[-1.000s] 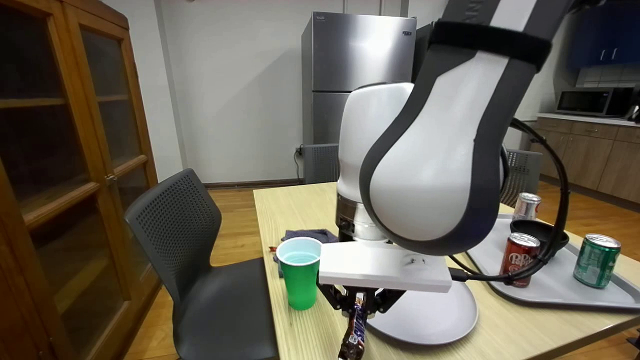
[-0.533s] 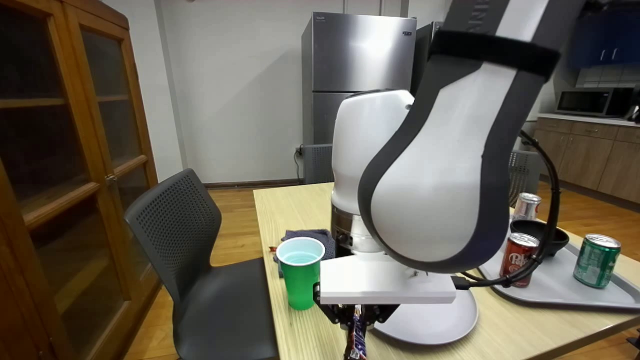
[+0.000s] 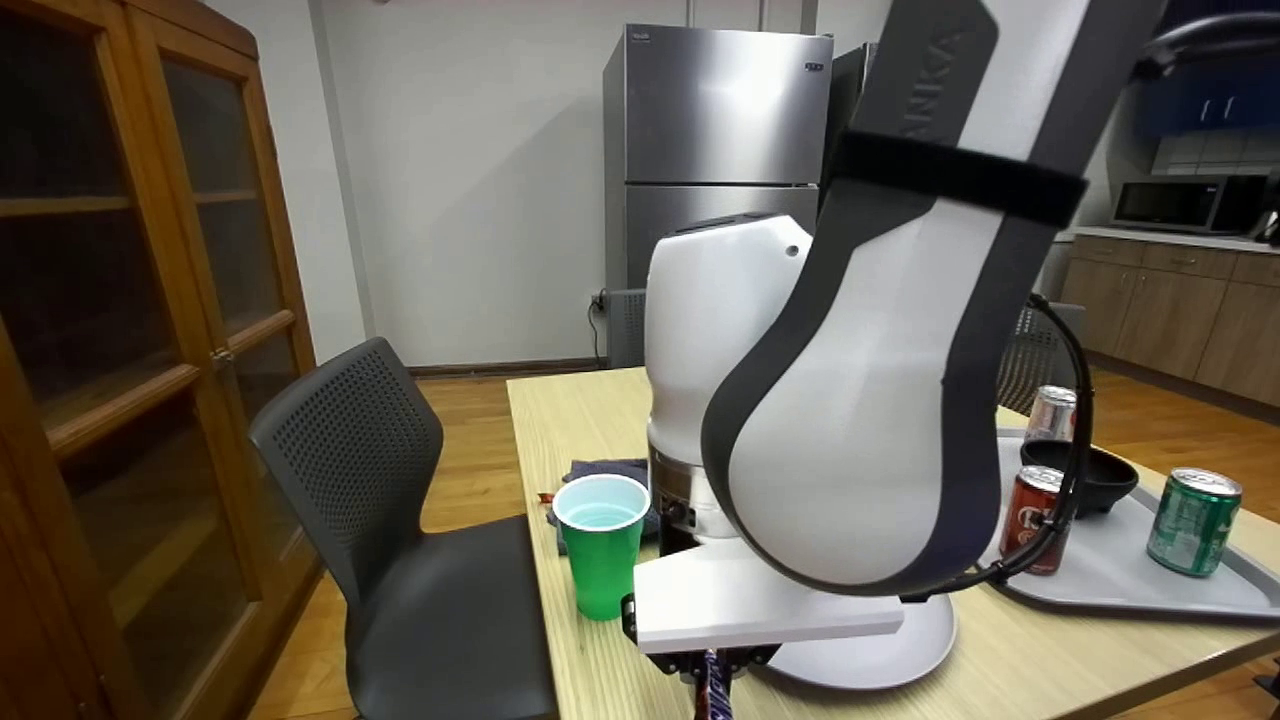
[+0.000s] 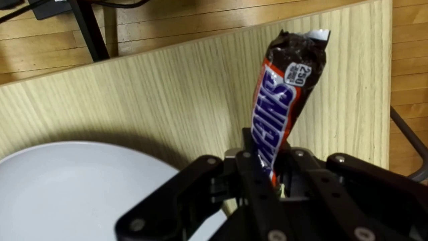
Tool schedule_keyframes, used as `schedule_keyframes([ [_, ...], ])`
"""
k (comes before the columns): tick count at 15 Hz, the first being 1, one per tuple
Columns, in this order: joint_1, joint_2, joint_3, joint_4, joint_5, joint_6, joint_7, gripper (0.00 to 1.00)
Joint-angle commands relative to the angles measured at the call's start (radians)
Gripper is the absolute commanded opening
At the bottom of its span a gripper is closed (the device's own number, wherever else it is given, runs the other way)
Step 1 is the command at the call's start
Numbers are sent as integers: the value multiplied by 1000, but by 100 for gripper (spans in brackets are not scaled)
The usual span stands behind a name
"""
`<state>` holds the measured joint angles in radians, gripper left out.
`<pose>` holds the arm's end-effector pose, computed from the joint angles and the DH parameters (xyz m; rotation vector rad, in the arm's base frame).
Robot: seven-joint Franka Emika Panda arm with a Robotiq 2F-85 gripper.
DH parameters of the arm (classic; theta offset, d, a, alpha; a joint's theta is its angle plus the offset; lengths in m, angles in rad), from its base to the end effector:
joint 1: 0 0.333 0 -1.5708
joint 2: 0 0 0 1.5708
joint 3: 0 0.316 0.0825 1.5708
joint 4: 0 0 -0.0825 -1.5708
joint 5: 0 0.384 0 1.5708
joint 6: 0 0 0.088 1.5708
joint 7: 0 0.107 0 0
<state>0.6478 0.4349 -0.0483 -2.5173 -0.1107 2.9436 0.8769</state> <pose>0.3672 0.2568 0.1155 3.0940 -0.2548 0.0330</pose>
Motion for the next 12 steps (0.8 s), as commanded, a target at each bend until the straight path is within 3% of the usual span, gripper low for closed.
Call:
schedule_keyframes([
  [1, 43, 27, -37, 28, -2, 6, -3, 4],
  [12, 113, 79, -111, 71, 5, 10, 3, 4],
])
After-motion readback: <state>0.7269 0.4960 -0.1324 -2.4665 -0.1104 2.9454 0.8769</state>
